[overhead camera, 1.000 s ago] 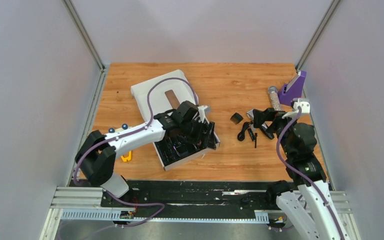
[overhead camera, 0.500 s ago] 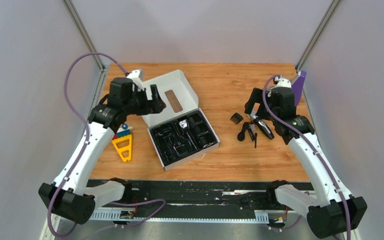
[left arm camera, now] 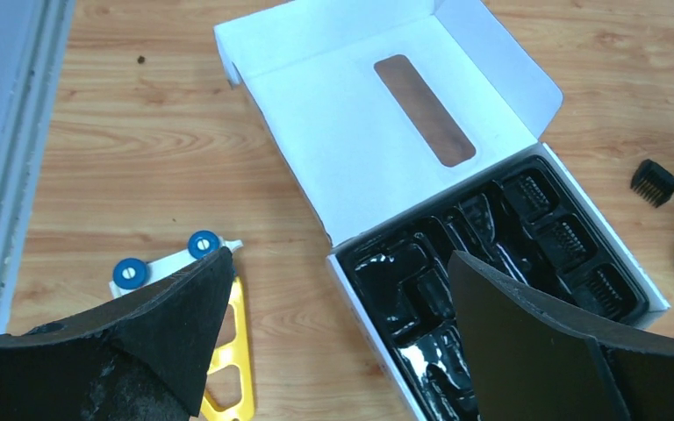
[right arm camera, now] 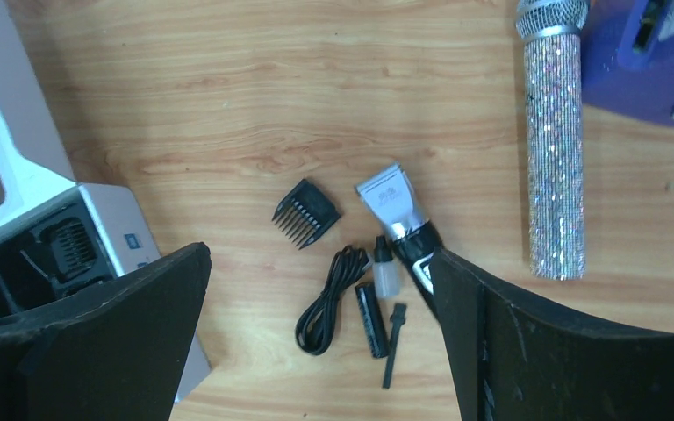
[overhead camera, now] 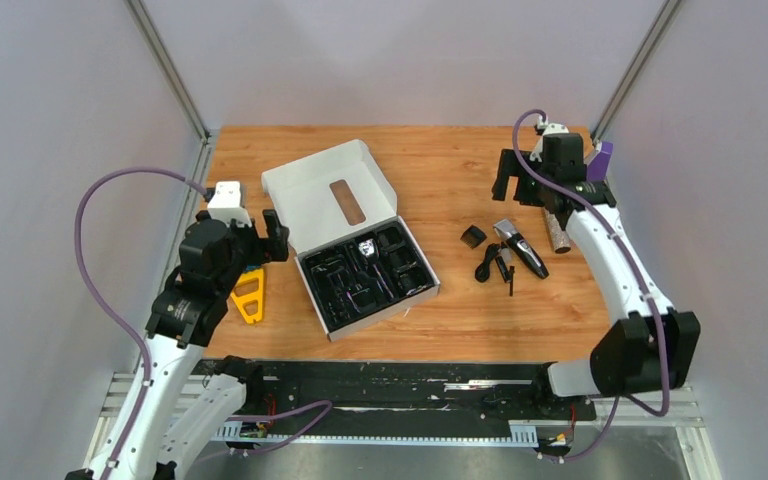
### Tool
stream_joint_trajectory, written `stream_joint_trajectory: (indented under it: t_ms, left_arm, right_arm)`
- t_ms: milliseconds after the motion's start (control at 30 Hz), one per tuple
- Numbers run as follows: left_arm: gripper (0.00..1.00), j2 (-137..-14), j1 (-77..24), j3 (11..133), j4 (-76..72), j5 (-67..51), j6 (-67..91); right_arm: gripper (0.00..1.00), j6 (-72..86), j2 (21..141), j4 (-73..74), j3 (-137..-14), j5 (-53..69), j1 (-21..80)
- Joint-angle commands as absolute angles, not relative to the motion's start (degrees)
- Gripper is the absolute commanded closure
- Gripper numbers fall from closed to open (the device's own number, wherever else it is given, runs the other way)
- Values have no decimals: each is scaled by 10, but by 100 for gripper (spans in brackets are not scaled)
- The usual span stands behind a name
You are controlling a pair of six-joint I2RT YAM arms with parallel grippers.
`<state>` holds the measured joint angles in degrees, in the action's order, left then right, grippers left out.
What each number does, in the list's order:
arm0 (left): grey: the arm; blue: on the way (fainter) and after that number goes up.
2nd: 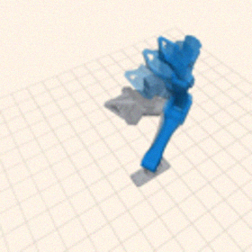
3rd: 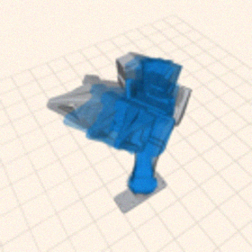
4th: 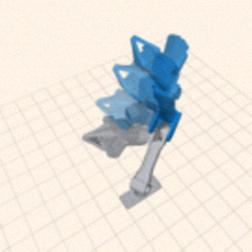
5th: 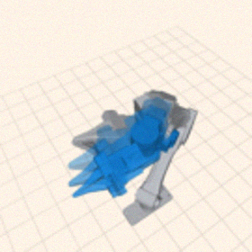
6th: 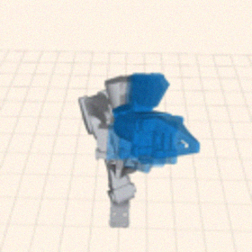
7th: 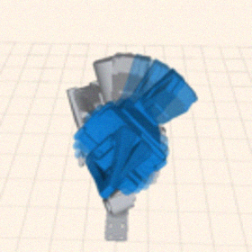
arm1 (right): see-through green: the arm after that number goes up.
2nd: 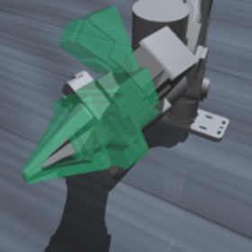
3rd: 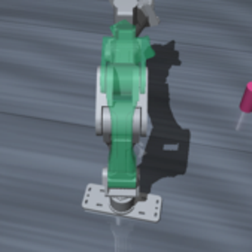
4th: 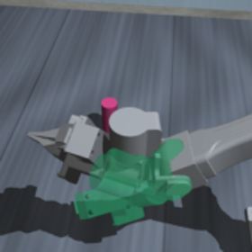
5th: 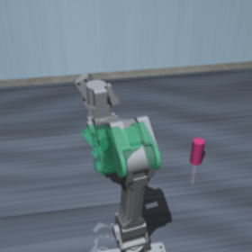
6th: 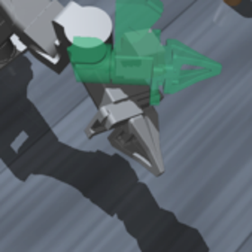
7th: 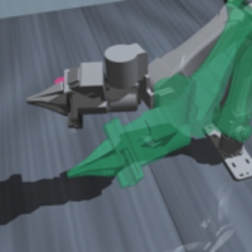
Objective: Sort the hair-cutting tools
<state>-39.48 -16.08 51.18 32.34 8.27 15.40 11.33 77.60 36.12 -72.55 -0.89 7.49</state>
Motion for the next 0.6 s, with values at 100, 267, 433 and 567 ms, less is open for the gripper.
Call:
stream_joint_trajectory:
  t_ms: [100,267,433,567]
  left_arm:
    - [0,-367,-168,490,279,131,80]
    - [0,-353,-171,489,281,156,78]
    - [0,-340,-171,473,264,178,83]
    - [0,-340,-171,465,254,182,81]
  right_arm:
    - [0,-97,922,339,-788,114,29]
    - [4,-143,1003,353,-815,170,6]
    - [9,-187,1054,376,-833,181,-19]
    - [18,-207,1090,400,-853,195,-25]
